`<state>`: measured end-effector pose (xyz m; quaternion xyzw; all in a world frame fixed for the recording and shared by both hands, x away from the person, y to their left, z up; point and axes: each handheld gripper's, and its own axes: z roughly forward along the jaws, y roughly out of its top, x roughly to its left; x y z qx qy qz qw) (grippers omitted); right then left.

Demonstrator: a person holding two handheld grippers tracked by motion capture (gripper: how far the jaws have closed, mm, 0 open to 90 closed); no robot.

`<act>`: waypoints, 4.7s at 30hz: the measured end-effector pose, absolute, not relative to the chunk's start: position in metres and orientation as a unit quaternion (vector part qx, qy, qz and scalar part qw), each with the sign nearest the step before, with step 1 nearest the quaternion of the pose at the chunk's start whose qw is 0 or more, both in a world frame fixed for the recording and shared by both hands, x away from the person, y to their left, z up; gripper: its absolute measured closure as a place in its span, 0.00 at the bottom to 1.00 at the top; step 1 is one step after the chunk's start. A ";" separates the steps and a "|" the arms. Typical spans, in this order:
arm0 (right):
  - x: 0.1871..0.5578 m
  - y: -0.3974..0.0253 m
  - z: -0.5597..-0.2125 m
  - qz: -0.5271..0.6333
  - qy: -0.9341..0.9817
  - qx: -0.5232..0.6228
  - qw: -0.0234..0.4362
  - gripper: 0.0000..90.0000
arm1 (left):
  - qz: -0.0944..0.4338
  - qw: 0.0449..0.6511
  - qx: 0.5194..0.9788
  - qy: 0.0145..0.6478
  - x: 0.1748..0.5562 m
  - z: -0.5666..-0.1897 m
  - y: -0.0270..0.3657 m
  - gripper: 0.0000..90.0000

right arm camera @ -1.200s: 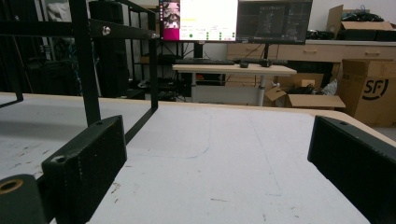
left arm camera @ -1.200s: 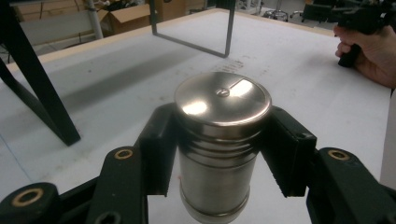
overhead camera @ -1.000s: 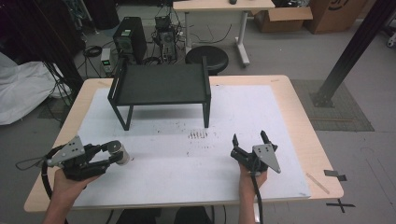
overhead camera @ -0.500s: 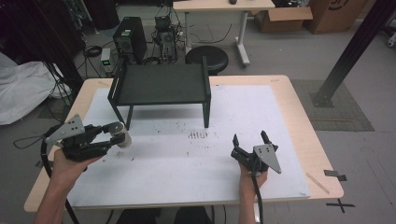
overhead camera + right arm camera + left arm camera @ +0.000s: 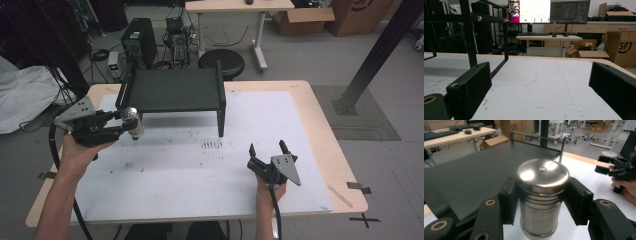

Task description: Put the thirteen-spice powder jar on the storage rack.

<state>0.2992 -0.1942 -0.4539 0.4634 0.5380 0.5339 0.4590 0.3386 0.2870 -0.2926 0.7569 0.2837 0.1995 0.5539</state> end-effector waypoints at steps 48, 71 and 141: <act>0.300 -0.194 -0.454 0.532 0.538 0.465 0.459 0.05 | 0.229 0.531 0.733 0.359 0.445 -0.295 0.250 0.55; 0.300 -0.194 -0.454 0.532 0.539 0.465 0.459 0.05 | 0.245 0.520 0.737 0.356 0.447 -0.300 0.247 0.54; 0.300 -0.194 -0.454 0.532 0.540 0.464 0.459 0.05 | 0.248 0.517 0.728 0.375 0.446 -0.298 0.243 0.01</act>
